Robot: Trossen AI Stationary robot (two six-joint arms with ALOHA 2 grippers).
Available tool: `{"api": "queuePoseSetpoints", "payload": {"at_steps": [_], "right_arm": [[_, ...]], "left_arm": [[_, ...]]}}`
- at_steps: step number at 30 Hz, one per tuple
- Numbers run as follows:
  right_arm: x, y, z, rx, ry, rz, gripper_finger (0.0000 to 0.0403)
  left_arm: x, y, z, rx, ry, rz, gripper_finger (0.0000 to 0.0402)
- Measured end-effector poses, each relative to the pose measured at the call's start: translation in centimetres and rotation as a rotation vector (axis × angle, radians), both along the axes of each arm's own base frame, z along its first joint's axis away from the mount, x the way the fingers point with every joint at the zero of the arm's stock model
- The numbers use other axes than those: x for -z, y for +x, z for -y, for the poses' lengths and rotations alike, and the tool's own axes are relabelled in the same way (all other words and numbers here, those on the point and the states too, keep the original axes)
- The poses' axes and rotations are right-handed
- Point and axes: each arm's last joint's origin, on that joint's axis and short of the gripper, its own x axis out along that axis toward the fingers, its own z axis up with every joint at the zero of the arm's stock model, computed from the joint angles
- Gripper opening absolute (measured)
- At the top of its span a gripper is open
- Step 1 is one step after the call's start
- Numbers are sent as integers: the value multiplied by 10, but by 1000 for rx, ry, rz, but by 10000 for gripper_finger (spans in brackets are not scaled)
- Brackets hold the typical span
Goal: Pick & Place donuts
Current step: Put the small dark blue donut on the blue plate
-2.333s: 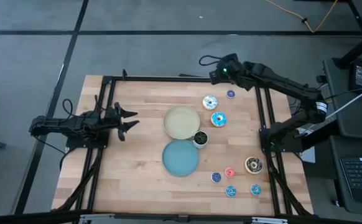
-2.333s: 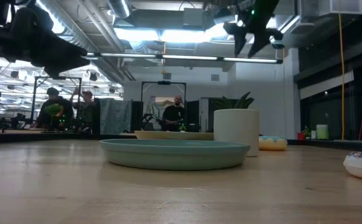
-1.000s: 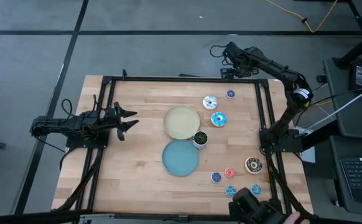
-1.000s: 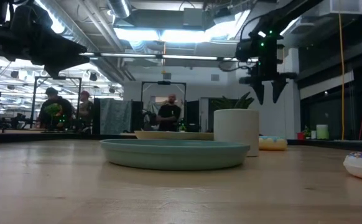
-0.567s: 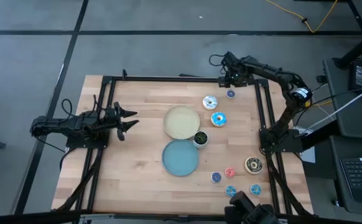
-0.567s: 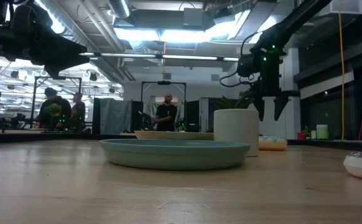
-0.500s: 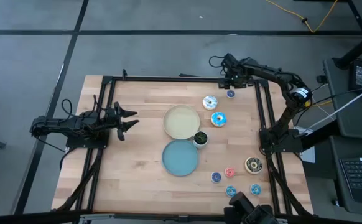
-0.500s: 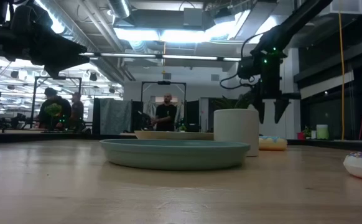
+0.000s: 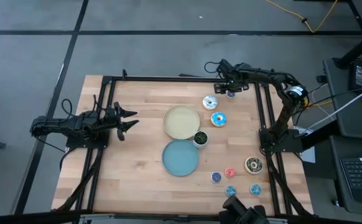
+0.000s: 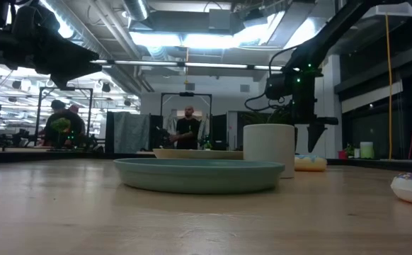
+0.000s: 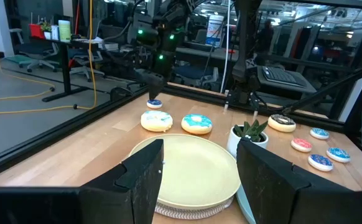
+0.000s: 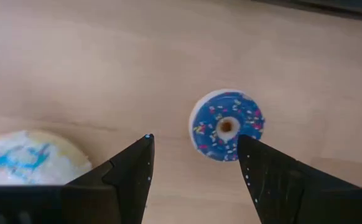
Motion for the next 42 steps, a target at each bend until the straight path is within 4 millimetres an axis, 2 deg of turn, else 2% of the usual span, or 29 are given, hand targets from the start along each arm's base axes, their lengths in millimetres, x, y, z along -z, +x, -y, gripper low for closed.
{"api": "queuePoseSetpoints", "payload": {"at_steps": [12,16,23,42], "right_arm": [[-1,10,-7,-173,-102,-127,232],[6,17,-10,-227,-101,-148,232],[23,23,-16,-258,-47,-208,232],[33,27,-19,-281,-40,-250,222]], "left_arm": [[0,0,0,0,0,0,196],[0,0,0,0,0,0,196],[0,0,0,0,0,1,196],[0,0,0,0,0,0,196]]}}
